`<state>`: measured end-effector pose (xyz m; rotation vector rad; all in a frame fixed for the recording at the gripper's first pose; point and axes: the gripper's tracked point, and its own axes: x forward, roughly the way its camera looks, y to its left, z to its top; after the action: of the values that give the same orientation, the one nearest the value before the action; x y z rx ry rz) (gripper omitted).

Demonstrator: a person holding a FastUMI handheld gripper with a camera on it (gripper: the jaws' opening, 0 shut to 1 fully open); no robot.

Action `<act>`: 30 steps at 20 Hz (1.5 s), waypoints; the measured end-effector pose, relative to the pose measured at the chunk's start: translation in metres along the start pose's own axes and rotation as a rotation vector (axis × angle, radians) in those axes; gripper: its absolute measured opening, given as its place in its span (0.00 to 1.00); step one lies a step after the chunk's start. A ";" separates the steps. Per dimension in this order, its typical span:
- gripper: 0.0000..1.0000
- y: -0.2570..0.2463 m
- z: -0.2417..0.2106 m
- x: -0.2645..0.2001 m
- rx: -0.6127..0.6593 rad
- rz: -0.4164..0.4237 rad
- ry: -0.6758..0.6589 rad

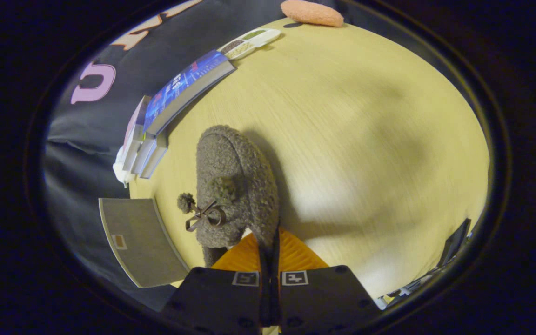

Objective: Open the storage box then place both shoes into the box .Put the left shoe in first, then the right shoe, with the right side of both shoes facing outward in a uniform manner.

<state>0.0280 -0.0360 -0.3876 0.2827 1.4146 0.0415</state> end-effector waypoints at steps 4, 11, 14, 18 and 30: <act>0.04 0.027 -0.002 -0.013 0.100 0.120 0.000; 0.04 0.102 -0.010 -0.077 0.148 0.298 -0.064; 0.04 0.147 -0.022 -0.103 0.080 0.358 -0.090; 0.04 0.224 -0.054 -0.123 -0.042 0.455 -0.068; 0.04 0.347 -0.143 -0.058 -0.225 0.348 0.038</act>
<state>-0.0728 0.3121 -0.2736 0.3396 1.3707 0.4905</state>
